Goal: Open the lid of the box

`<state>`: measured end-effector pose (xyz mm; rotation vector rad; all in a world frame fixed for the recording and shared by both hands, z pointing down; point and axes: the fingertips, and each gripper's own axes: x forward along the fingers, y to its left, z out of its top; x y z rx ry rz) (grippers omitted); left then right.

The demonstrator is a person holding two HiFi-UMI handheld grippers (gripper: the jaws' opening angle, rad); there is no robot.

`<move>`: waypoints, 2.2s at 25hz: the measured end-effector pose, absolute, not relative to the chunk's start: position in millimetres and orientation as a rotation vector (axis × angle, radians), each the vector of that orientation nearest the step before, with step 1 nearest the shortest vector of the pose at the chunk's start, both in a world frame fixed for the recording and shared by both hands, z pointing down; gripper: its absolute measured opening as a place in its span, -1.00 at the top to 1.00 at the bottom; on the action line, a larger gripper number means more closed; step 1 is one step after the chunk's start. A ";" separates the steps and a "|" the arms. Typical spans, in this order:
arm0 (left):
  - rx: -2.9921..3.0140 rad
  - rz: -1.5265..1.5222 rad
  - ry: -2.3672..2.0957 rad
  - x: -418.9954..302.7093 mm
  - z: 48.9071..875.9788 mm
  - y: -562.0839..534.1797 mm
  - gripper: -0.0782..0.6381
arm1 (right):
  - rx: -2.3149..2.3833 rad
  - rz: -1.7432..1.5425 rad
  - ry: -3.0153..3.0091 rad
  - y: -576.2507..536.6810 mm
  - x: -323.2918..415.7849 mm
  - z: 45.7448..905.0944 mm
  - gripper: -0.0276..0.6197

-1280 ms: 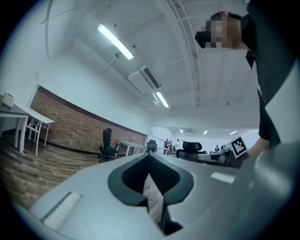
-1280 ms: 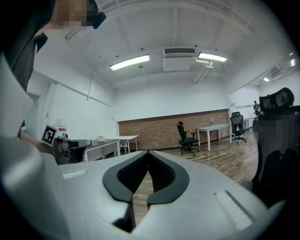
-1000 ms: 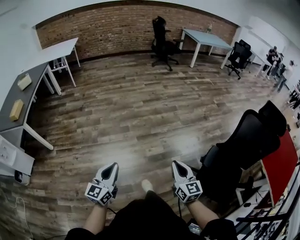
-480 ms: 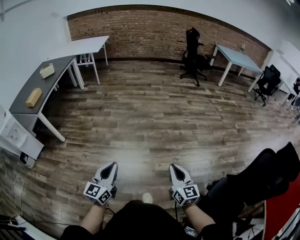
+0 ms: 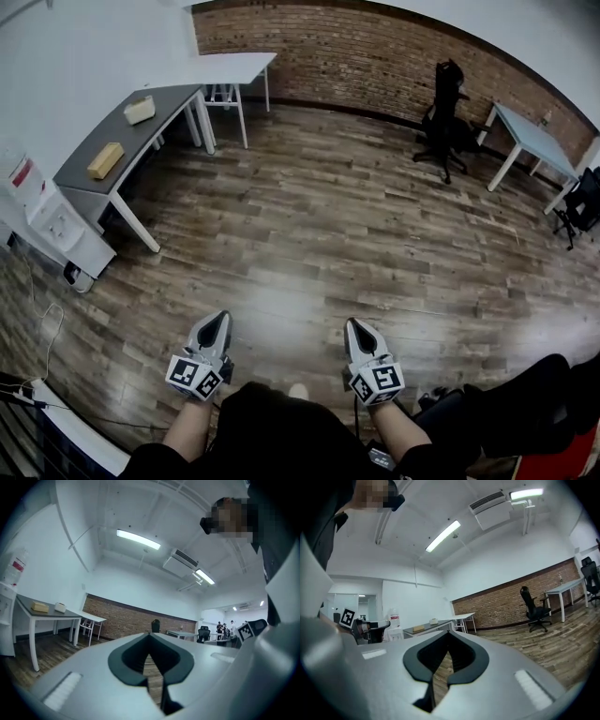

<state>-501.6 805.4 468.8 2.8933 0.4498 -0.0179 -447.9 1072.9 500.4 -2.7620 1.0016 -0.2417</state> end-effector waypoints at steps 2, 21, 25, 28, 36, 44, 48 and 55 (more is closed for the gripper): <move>2.893 -0.011 0.404 -504.6 471.7 797.9 0.79 | -2.745 -0.259 1.051 1063.6 -440.9 503.1 0.91; 2.855 -0.068 0.310 -415.2 480.1 688.0 0.78 | -2.761 -0.291 1.254 947.7 -334.5 496.6 0.91; 2.870 -0.117 0.258 -387.8 471.4 646.4 0.78 | -2.763 -0.272 1.297 906.9 -302.3 489.1 0.91; 2.887 -0.108 0.231 -378.7 469.5 615.3 0.78 | -2.750 -0.254 1.330 873.5 -282.8 483.1 0.91; 2.886 -0.102 0.182 -364.4 472.3 557.1 0.78 | -2.671 -0.284 1.466 781.1 -247.7 483.6 0.91; 2.892 -0.068 0.044 -346.6 490.0 516.7 0.78 | -2.623 -0.319 1.618 727.4 -212.6 500.5 0.91; 2.891 -0.090 -0.002 -308.8 489.2 498.4 0.78 | -2.570 -0.281 1.698 701.3 -170.5 496.6 0.91; 2.923 -0.145 -0.033 -227.1 468.5 482.4 0.78 | -2.478 -0.238 1.730 671.5 -91.0 487.3 0.91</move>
